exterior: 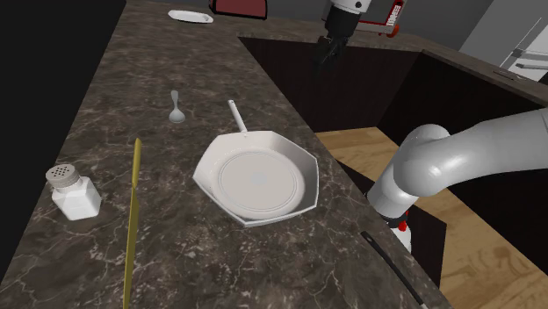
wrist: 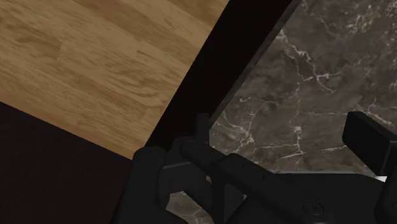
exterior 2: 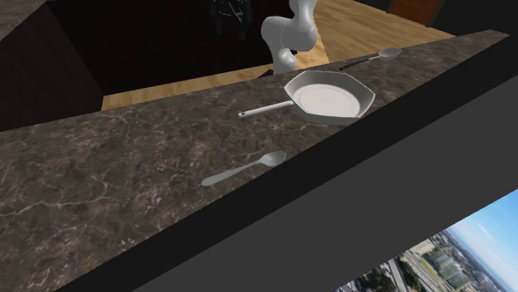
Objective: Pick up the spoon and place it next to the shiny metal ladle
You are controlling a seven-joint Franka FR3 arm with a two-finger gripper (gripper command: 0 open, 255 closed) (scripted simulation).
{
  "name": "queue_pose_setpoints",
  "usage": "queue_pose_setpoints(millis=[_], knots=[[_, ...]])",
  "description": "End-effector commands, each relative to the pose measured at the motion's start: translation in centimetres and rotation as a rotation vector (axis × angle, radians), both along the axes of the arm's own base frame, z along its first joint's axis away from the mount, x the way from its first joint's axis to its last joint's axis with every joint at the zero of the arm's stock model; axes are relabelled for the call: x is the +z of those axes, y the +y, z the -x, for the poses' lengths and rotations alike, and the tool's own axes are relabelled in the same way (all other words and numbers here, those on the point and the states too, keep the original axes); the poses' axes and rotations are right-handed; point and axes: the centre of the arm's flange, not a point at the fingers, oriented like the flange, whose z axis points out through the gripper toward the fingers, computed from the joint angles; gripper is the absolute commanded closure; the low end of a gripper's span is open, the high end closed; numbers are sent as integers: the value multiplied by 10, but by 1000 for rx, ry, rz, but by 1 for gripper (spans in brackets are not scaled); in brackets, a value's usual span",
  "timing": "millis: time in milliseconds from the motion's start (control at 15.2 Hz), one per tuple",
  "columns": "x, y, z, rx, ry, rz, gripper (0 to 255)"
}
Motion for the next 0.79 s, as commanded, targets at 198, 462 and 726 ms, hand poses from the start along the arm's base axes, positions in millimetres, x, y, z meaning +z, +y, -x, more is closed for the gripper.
queue_pose_setpoints(millis=[198, 462, 726], knots=[[-9, 29, -25, -50, 17, -17, 0], [-21, 66, -60, -118, 39, -40, 0], [-32, 102, -97, -185, 62, -63, 0]])
